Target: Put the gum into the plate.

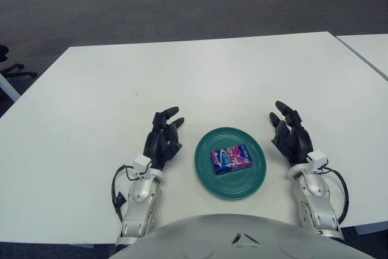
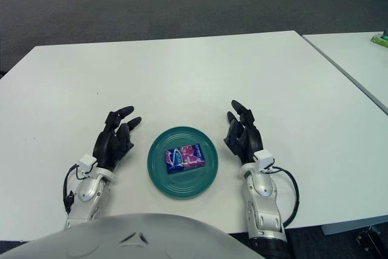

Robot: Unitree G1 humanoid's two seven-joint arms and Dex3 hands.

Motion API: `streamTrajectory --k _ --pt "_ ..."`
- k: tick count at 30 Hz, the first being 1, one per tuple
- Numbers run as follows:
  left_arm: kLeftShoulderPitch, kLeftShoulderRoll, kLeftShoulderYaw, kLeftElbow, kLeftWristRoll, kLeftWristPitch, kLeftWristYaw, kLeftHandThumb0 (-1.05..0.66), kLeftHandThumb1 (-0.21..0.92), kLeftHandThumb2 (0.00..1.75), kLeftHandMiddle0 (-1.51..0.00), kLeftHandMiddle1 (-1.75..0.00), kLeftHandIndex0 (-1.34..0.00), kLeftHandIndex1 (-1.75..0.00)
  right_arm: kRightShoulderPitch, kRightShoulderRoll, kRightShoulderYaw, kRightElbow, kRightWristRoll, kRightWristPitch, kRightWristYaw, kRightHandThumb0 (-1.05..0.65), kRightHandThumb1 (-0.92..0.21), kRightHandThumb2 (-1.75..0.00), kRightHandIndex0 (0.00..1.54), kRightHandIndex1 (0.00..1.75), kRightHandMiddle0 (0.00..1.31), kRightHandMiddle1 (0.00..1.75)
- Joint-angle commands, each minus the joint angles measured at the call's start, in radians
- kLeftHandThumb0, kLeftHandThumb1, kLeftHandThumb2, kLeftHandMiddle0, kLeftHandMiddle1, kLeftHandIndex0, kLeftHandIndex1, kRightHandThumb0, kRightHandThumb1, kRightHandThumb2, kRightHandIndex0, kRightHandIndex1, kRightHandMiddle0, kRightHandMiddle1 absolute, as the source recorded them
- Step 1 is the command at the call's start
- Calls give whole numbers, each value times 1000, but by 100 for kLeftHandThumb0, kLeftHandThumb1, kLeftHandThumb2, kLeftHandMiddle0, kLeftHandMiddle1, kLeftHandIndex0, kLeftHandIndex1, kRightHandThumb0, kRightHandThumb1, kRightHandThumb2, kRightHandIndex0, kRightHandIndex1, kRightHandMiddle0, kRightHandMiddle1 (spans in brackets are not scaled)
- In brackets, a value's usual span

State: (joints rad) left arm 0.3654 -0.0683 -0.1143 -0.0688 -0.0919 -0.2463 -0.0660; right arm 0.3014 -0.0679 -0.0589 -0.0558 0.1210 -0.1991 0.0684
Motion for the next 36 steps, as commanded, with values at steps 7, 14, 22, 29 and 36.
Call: streamTrajectory --k 7,14,22,29,36 --pt "-26 7 20 54 -5 8 -9 -85 92 85 -37 -78 -10 -111 6 20 6 67 -17 13 -5 -77 -92 -96 34 3 0 57" --pt "-71 14 47 163 -11 -16 -25 -88 92 86 -37 -78 -12 -110 17 40 29 66 -65 13 -35 -79 -92 -96 34 3 0 59" --pt "-80 14 56 200 -10 -36 -29 -89 92 86 -36 -75 -13 -109 35 47 43 54 -95 49 -58 -80 -92 -98 29 0 0 55" --pt "-74 13 56 201 -2 -48 -26 -90 92 86 -37 -75 -13 -109 37 55 38 54 -88 53 -63 -81 -92 -98 28 0 0 53" --pt "-67 10 52 194 -1 -43 -23 -89 92 86 -38 -74 -13 -108 47 58 35 45 -86 51 -63 -80 -92 -96 28 0 0 52"
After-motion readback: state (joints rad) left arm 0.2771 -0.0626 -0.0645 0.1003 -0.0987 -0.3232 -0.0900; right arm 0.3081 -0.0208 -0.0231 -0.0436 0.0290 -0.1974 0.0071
